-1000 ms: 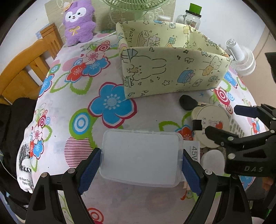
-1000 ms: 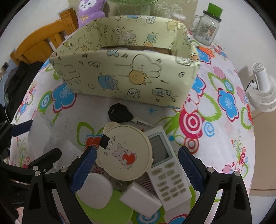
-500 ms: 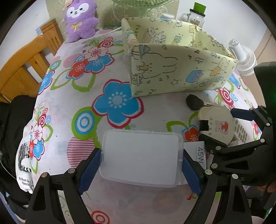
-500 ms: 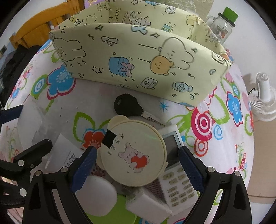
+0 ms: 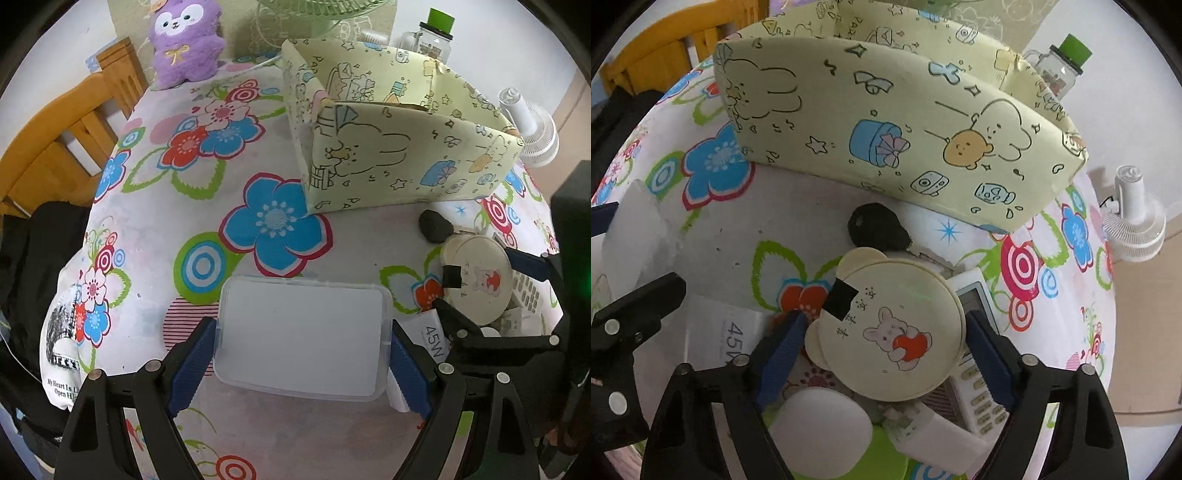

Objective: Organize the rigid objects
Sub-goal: 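Lift the clear container with the left tool while the right tool grasps the round bunny mirror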

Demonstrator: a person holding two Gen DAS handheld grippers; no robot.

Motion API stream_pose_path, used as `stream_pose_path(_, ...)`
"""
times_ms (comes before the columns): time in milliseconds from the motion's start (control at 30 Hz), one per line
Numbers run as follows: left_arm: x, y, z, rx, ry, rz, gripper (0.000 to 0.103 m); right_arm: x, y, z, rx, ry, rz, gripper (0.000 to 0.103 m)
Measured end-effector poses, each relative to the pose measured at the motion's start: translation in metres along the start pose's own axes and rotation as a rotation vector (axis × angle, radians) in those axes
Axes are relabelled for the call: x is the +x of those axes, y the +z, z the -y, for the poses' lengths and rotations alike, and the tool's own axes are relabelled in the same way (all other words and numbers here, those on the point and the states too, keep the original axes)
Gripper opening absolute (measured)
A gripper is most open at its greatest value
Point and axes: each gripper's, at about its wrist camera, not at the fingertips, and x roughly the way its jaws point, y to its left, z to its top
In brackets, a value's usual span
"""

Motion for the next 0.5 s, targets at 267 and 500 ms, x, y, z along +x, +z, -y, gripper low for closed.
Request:
stream_pose_path(267,-0.001,0.009,0.006,-0.005,-0.026,0.022,0.090,-0.005,-0.002,0.011,0.042,0.038,0.015,0.085)
stream_pose_path(500,-0.005,0.016,0.010,0.007,-0.032,0.040,0.090,-0.005,0.001,0.028,0.081,0.047,0.019,0.085)
